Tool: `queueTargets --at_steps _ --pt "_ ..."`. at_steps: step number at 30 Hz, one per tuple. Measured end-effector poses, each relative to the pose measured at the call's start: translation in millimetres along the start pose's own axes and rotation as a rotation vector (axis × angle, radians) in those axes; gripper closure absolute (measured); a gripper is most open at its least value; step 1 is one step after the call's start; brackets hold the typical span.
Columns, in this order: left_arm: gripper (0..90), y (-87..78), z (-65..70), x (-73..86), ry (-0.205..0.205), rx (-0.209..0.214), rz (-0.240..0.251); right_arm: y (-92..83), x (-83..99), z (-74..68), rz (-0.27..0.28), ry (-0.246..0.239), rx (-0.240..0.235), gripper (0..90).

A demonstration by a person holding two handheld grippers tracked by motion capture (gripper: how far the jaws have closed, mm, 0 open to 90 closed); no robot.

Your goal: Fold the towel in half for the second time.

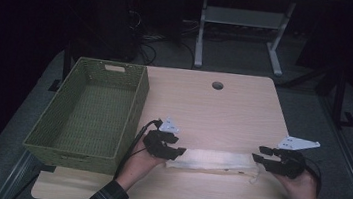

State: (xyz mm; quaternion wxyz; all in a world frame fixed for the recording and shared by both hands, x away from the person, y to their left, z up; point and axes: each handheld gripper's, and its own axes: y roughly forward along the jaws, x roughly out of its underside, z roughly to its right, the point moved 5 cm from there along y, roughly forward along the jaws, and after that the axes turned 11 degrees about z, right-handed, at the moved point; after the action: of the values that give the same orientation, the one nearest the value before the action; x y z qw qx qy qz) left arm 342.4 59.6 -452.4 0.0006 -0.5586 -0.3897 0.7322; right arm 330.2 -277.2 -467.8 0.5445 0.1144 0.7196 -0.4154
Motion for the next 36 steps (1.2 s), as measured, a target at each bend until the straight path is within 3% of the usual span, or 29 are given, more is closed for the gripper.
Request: queueTargets --at_steps 11,17,25,30,36 --pt "43.8 31.0 -8.8 -9.3 0.016 0.022 -0.017 25.8 13.4 14.6 -0.082 0.02 0.014 54.3" --pt "43.3 46.4 -12.0 -4.9 0.019 0.059 -0.047 31.0 22.3 15.3 -0.117 0.03 0.004 55.8" --pt "44.2 63.1 -10.1 5.3 0.04 0.086 -0.097 32.7 26.0 14.8 -0.118 0.046 -0.013 60.2" --pt "50.5 66.1 -7.1 9.7 0.063 0.094 -0.115 32.5 26.2 13.2 -0.116 0.046 -0.026 65.5" --pt "68.5 65.3 -0.5 10.0 0.088 0.127 -0.125 32.1 26.6 11.4 -0.117 0.049 -0.053 75.2"
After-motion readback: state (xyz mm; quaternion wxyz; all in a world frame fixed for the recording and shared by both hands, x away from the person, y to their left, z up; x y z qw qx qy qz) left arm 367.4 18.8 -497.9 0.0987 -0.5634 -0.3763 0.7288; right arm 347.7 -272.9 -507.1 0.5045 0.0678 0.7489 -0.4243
